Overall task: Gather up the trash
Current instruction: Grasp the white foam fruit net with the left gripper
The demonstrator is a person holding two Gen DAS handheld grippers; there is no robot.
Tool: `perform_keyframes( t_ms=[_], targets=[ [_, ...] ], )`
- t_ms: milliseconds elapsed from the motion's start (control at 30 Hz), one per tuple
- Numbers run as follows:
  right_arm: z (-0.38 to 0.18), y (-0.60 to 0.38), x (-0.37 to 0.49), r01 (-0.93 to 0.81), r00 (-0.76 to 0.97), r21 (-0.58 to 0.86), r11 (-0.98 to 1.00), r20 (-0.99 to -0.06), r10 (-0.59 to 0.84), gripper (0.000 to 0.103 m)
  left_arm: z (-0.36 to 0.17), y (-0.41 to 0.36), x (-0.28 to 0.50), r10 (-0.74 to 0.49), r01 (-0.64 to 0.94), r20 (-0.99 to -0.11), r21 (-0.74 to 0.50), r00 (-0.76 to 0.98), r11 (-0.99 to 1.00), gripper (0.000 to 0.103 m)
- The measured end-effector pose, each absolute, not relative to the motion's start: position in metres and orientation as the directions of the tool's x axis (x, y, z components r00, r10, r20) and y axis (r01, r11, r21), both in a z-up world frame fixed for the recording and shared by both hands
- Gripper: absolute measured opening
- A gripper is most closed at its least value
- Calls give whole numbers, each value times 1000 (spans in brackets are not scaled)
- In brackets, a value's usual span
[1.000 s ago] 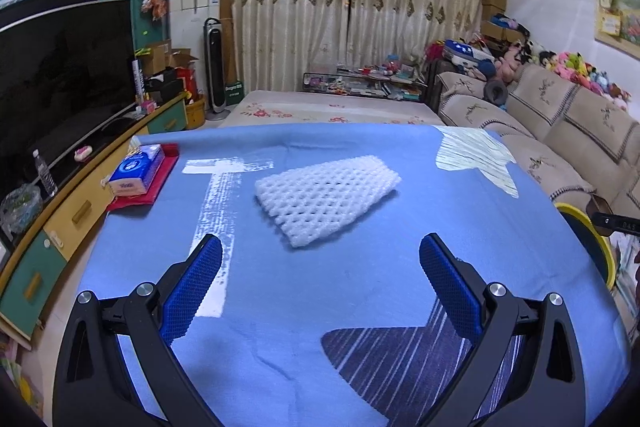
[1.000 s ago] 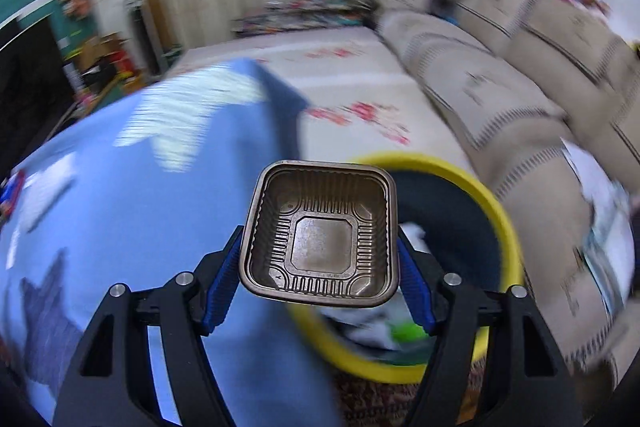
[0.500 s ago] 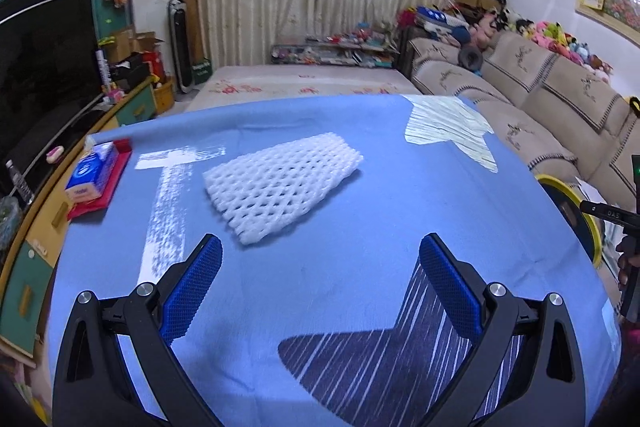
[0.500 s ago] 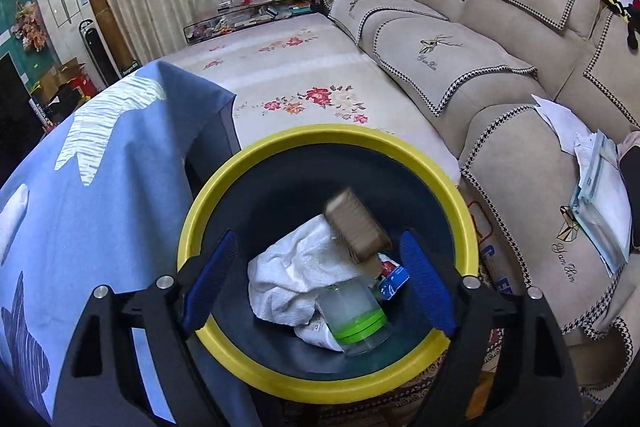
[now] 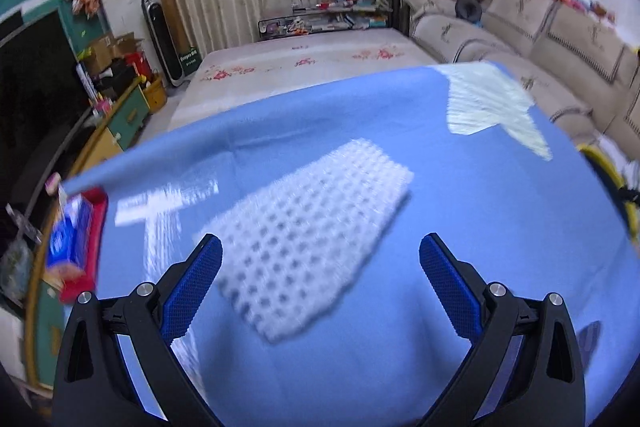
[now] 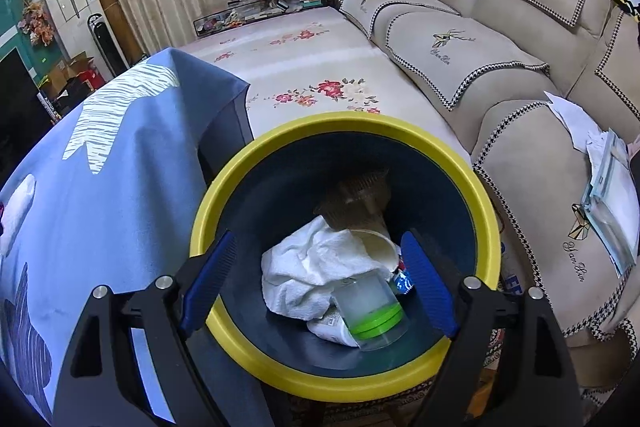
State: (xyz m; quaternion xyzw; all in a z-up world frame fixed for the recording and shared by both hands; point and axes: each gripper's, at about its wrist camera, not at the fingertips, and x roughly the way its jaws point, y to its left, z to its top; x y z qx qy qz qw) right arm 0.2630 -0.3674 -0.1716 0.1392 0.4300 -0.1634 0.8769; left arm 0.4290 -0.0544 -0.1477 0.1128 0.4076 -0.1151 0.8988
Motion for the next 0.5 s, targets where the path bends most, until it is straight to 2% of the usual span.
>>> perform_keyframes(
  t_ms=[100,367,433,467,500],
  targets=[
    [-170,-365,265,395,583,112,912,-798,-155,80,-151,-60,444,-108,346,-771,152,628,926,97],
    [-163,-364,264,379,593,111,919,-792,-148,80,-170,-66,472,-142,445,-838,130,527,886,96],
    [-164,-366,263,380,591,117,918,-794,-143,81,-170,-64,474,-148,449,-832,132,535,884,88],
    [-164,-366,263,380,590,119,917,-795,-141,81,-169,-62,475,-148,441,-827,130,542,888,74],
    [-165,-366,262,381,588,120,917,-797,-140,81,-167,-60,475,-146,432,-824,129,548,893,65]
  ],
)
